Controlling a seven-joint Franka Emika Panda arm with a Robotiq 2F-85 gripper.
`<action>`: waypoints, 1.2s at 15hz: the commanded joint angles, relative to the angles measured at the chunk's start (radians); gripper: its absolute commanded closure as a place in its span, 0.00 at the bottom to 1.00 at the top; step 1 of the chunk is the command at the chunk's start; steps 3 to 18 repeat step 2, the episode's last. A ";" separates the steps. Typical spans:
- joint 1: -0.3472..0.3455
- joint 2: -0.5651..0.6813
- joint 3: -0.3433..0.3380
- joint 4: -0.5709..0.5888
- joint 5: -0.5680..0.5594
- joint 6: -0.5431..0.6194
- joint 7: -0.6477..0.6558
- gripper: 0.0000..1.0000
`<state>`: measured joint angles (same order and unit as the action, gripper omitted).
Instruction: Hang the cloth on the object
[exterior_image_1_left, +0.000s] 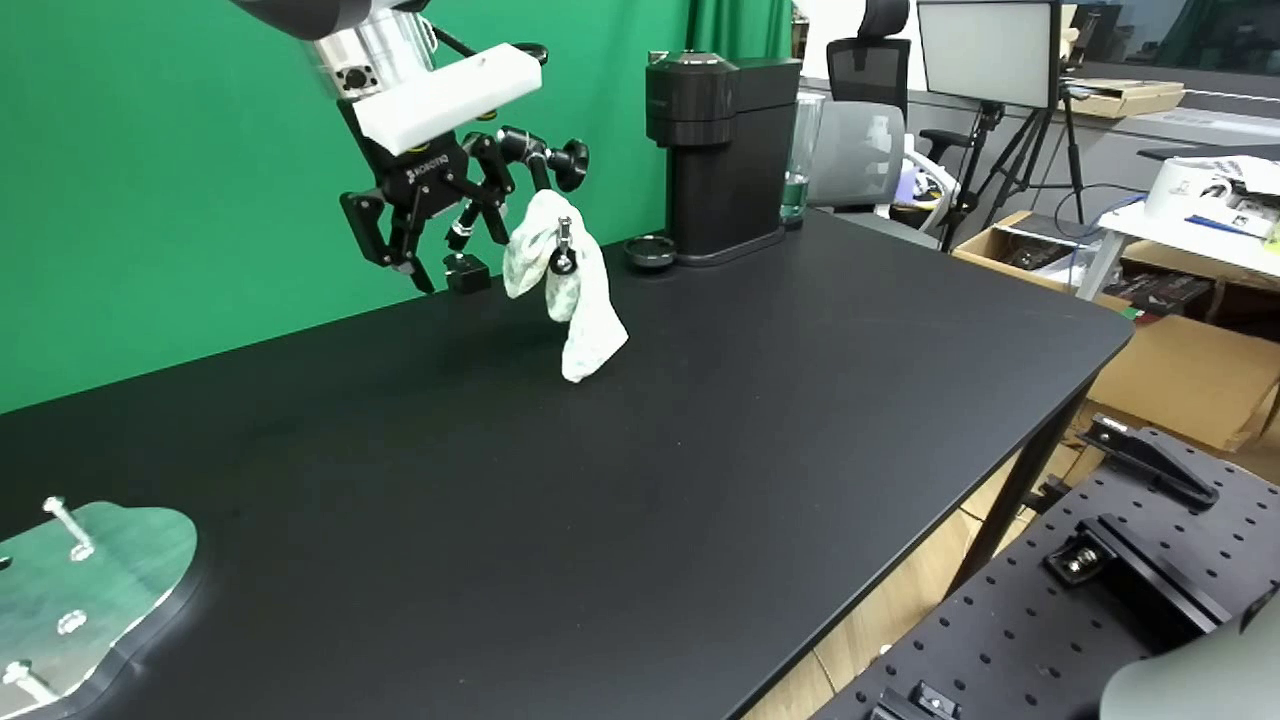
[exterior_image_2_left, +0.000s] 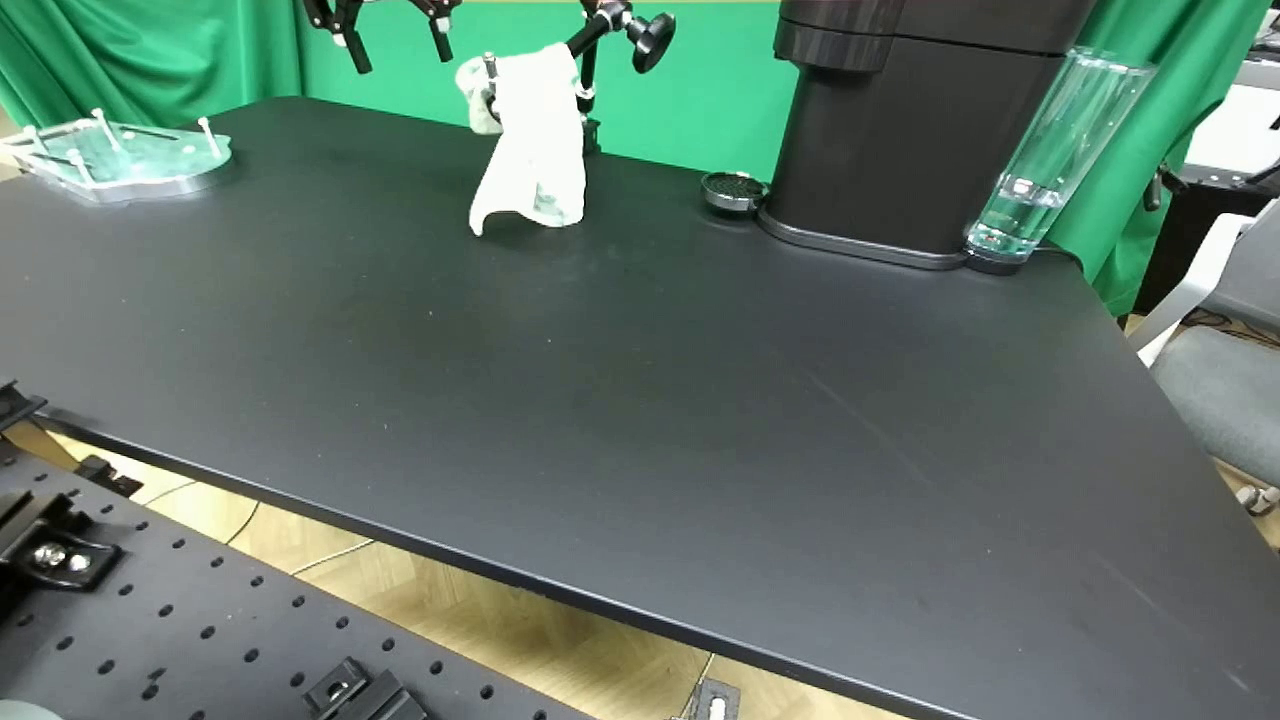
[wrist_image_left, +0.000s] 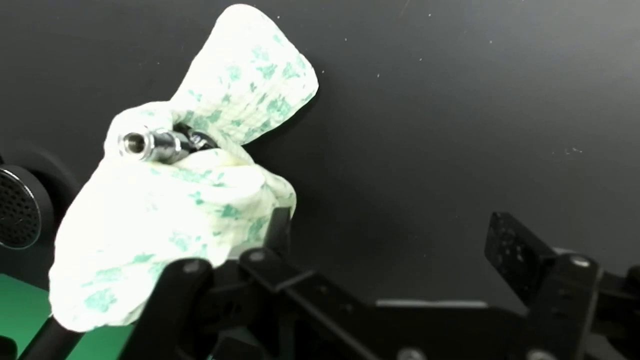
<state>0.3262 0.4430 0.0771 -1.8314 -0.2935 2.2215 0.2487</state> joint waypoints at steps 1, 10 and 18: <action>-0.023 -0.055 0.003 -0.031 -0.005 -0.008 -0.031 0.00; -0.026 -0.064 -0.001 -0.032 -0.008 -0.022 -0.032 0.00; -0.026 -0.064 -0.001 -0.032 -0.008 -0.022 -0.032 0.00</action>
